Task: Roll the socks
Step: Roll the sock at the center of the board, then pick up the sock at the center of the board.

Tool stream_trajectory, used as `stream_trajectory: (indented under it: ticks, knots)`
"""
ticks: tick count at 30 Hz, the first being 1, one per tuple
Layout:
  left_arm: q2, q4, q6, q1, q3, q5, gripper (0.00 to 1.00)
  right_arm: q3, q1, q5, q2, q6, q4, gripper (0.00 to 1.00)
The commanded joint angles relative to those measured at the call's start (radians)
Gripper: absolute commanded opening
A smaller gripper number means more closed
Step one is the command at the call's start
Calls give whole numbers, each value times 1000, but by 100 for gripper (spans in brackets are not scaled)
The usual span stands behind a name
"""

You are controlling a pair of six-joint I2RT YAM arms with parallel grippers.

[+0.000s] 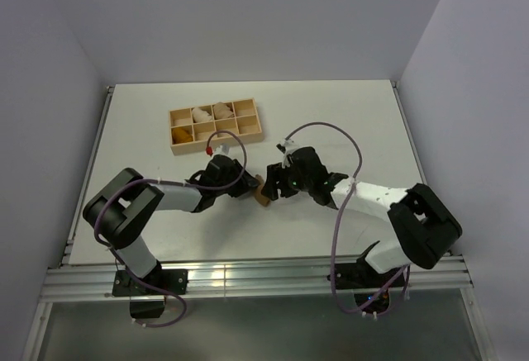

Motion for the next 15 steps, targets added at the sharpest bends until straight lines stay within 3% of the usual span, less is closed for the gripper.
stream_trajectory:
  ticks: [1,6,15]
  knots:
    - [12,-145,59,-15,33,-34,12,97,92,292,-84,-150,-202,72]
    - [8,-215,76,-22,72,-38,11,163,209,457,-84,-225,-301,76]
    - [8,-278,90,-22,113,-30,11,175,330,609,11,-263,-247,79]
